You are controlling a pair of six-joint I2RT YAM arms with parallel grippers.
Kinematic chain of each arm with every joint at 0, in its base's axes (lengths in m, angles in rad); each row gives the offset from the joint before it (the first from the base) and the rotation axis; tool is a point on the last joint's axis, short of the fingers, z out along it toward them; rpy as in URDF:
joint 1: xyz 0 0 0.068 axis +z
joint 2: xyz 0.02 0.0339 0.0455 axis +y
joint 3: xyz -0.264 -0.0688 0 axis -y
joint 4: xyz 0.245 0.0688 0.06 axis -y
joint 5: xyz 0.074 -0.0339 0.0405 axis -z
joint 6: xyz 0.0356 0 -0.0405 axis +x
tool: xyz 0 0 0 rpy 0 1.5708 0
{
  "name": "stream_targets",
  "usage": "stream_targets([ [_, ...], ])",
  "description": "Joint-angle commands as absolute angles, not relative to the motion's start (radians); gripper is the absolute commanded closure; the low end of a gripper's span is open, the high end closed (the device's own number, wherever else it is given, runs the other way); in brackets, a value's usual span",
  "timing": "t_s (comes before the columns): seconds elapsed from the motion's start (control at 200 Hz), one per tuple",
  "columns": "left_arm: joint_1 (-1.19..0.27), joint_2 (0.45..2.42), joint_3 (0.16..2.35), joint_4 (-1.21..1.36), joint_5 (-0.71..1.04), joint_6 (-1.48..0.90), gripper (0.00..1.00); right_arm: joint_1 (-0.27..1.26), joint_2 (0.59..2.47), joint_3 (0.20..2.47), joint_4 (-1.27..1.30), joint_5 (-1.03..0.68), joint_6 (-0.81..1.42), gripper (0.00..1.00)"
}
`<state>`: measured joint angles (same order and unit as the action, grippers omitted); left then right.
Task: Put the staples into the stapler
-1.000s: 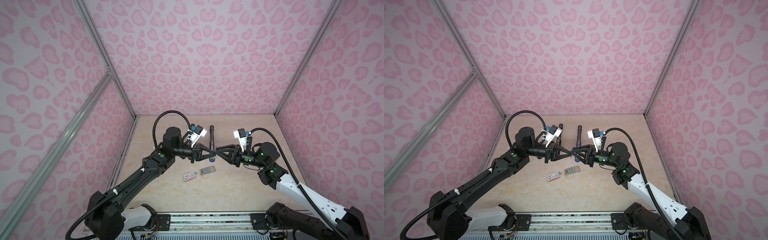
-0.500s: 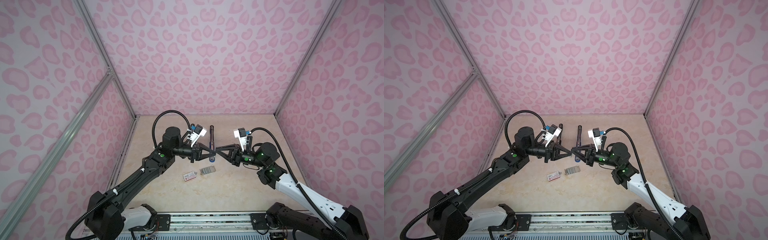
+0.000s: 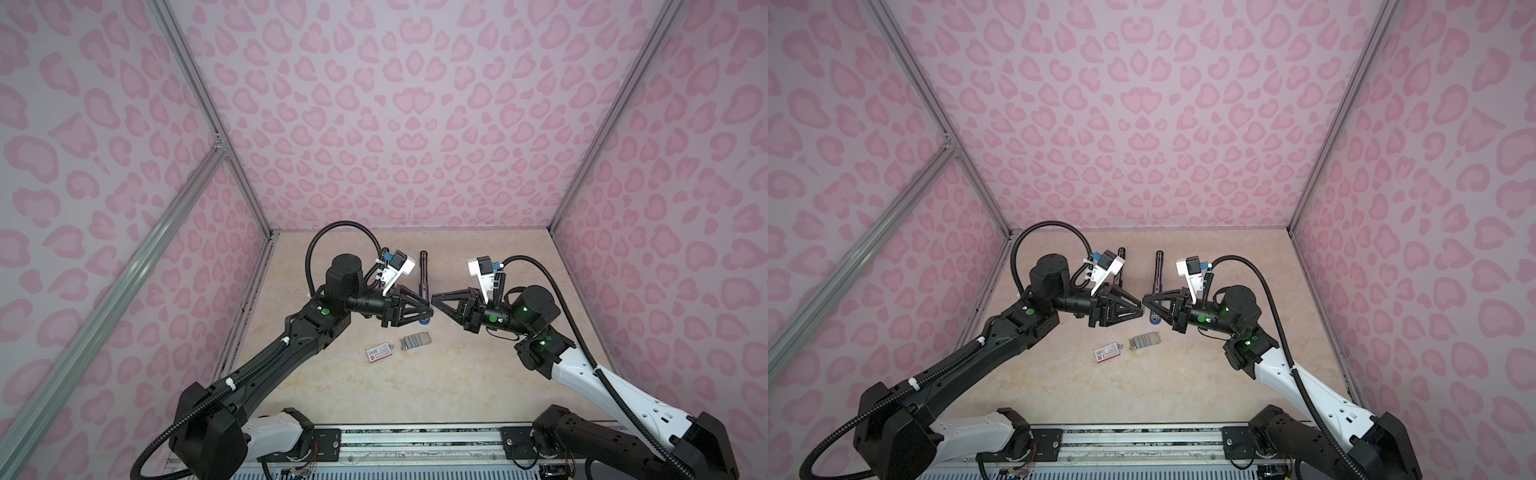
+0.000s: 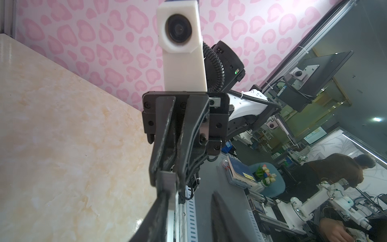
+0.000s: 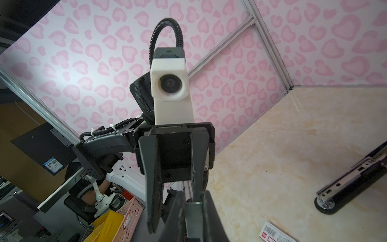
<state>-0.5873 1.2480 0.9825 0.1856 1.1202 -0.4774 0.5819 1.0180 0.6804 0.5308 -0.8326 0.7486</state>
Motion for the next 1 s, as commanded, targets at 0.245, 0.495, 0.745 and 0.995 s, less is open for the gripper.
stream_targets([
  [0.245,-0.457,1.094,0.842,0.077,0.861,-0.459,0.57,0.545,1.009,0.754,0.237,-0.686,0.597,0.87],
  [0.495,-0.434,0.966,0.724,-0.101,0.373,-0.475,0.37,0.547,1.159,0.914,-0.048,-0.441,0.500,0.87],
  [0.745,-0.435,0.959,0.658,-0.126,0.276,-0.505,0.36,0.623,1.404,1.127,-0.223,-0.134,0.451,0.85],
  [0.995,-0.437,0.966,0.635,-0.086,0.270,-0.492,0.28,0.672,1.651,1.274,-0.248,0.093,0.512,0.86],
])
